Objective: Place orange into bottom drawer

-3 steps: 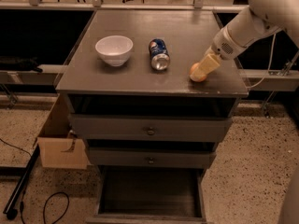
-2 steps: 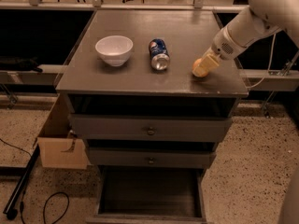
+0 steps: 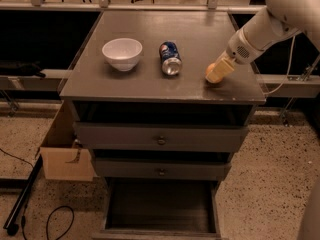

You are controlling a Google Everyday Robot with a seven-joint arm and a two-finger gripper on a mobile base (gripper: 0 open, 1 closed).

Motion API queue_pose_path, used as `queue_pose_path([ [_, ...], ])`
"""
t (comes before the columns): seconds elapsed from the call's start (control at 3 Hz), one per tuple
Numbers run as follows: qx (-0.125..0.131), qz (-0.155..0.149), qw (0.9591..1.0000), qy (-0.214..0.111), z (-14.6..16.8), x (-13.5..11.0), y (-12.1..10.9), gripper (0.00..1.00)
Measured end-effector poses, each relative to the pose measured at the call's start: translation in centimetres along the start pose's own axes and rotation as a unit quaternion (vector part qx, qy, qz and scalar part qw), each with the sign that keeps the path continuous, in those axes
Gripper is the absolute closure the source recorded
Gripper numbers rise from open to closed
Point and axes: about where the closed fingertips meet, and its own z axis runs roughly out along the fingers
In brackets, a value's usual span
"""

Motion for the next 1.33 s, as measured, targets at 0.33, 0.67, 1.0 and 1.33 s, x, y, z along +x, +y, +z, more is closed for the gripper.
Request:
queue_pose_path([
  [0.33, 0.000, 0.000, 1.0000, 0.000, 0.0, 0.0, 0.0, 1.00],
  [0.67, 0.004, -0.007, 0.9999, 0.012, -0.2, -0.1, 0.2, 1.00],
  [1.0, 0.009, -0.034, 0.9994, 0.005, -2.3, -0.5, 1.9, 1.00],
  [1.33, 0.018, -0.087, 0.9958, -0.024, -7.2, -0.4, 5.6, 1.00],
])
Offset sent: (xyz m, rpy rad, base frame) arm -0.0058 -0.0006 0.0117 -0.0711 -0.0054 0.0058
